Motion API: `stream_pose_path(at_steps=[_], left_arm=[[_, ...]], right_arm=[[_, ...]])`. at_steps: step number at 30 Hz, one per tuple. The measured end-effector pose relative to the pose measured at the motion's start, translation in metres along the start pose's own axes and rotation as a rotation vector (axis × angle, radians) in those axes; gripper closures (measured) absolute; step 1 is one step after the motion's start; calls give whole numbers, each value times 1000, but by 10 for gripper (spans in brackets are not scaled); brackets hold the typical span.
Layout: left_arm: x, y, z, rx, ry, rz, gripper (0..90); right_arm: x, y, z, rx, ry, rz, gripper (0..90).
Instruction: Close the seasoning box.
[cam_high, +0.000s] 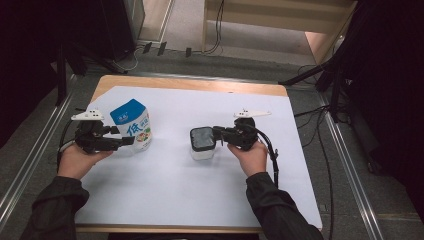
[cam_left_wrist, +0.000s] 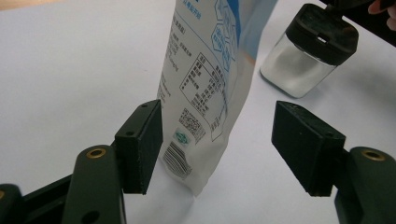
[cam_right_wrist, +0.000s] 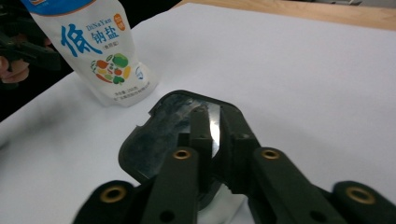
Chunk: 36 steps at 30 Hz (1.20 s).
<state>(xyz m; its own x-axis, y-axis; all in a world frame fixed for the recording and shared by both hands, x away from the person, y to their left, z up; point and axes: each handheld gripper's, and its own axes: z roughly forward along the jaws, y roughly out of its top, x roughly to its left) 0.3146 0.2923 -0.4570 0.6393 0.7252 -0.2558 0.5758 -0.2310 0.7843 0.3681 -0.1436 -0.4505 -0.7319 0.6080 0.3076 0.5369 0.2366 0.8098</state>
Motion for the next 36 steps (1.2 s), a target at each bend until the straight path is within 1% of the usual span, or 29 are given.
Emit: stream_pose_path(at_steps=[3, 7, 9, 10, 12, 14, 16, 18, 21, 24, 26, 27, 28, 31, 32, 36], left_arm=[[0, 1, 0, 2, -2, 7, 342], [-2, 1, 2, 7, -2, 10, 336], [-2, 1, 2, 21, -5, 23, 337], [-2, 1, 3, 21, -4, 21, 336], [-2, 1, 4, 26, -14, 23, 337], [-2, 2, 5, 18, -7, 26, 336], [-2, 2, 6, 20, -11, 24, 336], [-2, 3, 7, 22, -13, 28, 336], [-2, 4, 7, 17, -7, 29, 335], [-2, 3, 7, 22, -12, 30, 336], [-1, 3, 7, 18, -11, 36, 336], [-1, 3, 7, 14, -12, 40, 336], [-1, 3, 7, 8, -4, 46, 336], [-2, 3, 7, 6, -6, 44, 337], [-2, 3, 8, 12, -13, 47, 336], [-1, 3, 9, 16, -11, 39, 337]], right_arm=[[-4, 0, -6, -11, -24, -11, 746], [-11, 0, -16, -25, -45, -3, 653], [-15, -2, -21, -26, -70, -11, 608], [-16, -4, -24, -36, -80, -23, 599], [-21, -8, -29, -43, -98, -20, 570], [-27, -12, -34, -43, -116, -7, 557], [-32, -14, -39, -41, -133, 6, 547], [-36, -17, -45, -59, -145, 15, 543], [-42, -20, -51, -70, -162, 36, 536], [-47, -24, -57, -78, -183, 45, 523], [-50, -27, -61, -81, -192, 47, 515], [-50, -28, -62, -80, -200, 56, 512], [-52, -29, -64, -75, -208, 58, 509], [-54, -34, -68, -88, -226, 55, 509], [-55, -35, -70, -84, -232, 62, 509], [-58, -40, -74, -82, -246, 72, 504]])
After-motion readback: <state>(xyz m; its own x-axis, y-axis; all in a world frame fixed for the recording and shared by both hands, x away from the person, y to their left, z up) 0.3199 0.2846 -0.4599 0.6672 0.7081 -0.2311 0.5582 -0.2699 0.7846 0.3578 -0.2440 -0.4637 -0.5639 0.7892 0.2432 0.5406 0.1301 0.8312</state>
